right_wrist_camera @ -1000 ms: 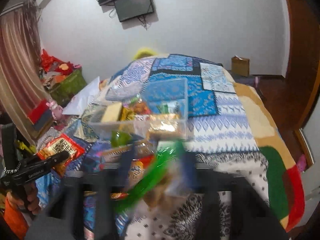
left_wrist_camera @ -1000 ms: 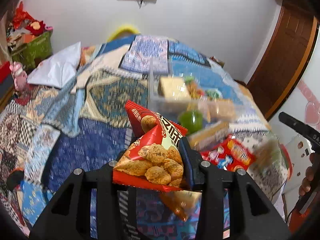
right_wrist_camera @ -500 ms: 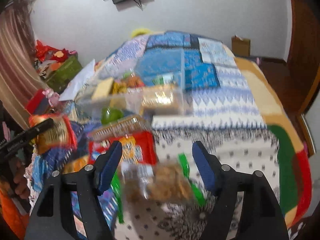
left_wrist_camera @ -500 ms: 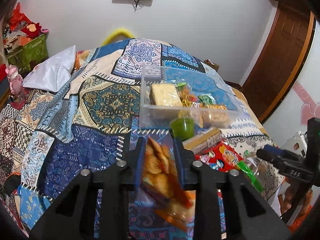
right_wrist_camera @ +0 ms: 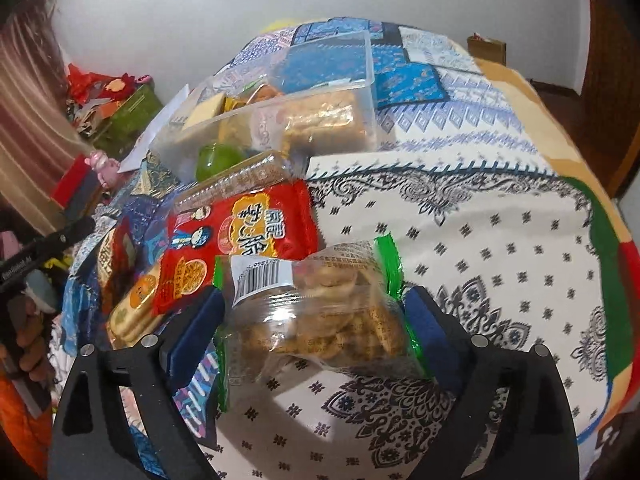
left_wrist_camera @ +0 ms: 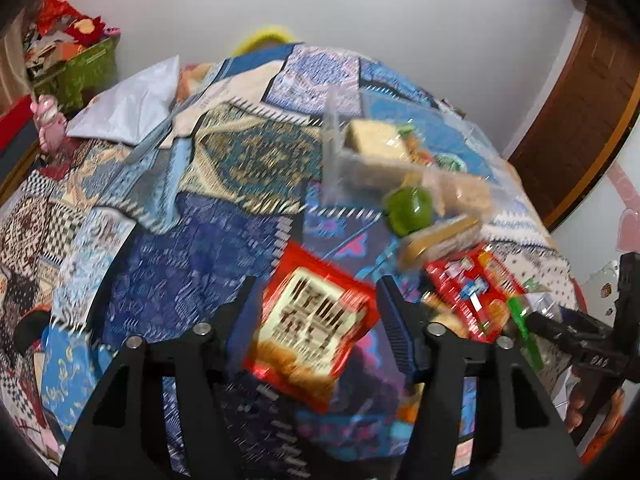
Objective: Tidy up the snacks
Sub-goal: 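Lift the red chip bag with the left tool while the right carries the zip bag toward the box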
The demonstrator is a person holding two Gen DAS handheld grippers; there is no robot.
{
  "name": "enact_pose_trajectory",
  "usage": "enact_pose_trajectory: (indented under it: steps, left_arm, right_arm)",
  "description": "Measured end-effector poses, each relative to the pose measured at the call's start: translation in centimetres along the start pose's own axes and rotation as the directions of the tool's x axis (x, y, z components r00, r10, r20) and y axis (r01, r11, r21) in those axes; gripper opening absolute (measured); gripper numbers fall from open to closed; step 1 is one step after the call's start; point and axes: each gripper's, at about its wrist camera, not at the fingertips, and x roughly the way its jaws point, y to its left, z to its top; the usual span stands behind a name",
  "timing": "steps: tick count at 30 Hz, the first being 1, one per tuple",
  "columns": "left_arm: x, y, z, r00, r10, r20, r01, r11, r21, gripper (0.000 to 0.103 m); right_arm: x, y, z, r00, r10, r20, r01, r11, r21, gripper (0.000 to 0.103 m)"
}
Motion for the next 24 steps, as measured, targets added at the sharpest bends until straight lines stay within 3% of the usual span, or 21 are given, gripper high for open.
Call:
enact_pose_trajectory:
  steps: [5,11,18,20,22,24]
  left_arm:
    - [1.7,1.0,-1.4,0.998,-0.001,-0.069,0.001,1.0,-0.006,0.066]
    - [3.5,1.0,-1.6,0.996,-0.01,-0.093,0.009,1.0,-0.007,0.081]
    - [4.9,0.6,-1.9,0.994,0.011,-0.107,-0.01,1.0,0.011,0.083]
    - [5.0,1.0,-1.8,0.995,0.019,-0.094,-0.02,1.0,-0.01,0.078]
    - [5.1,1.4,-1.7,0.996,0.045,-0.081,-0.046,0.999,-0.016,0.058]
    - [5.0,1.9,-1.7,0.997,0.027,-0.072,-0.029,0.999,-0.038,0.054]
  right_arm:
    - [0.2,0.2,-0.3,1.0,0.016,-0.008,-0.016,1.0,-0.008,0.093]
    - [0.3,1.0,-0.5,1.0,0.01,-0.012,-0.01,0.999,-0.053,0.093]
    - [0.3,1.0,-0.7,1.0,0.014,0.003,-0.014,0.999,-0.051,0.074]
    - [0.2,0.9,-0.7,1.0,0.019,0.011,-0.018,0.999,-0.045,0.07]
    - [-0.1,0.9,-0.8,1.0,0.02,0.019,-0.019,0.999,-0.045,0.067]
    - [-0.4,1.0,-0.9,0.999,0.016,0.029,-0.014,0.999,-0.045,0.065]
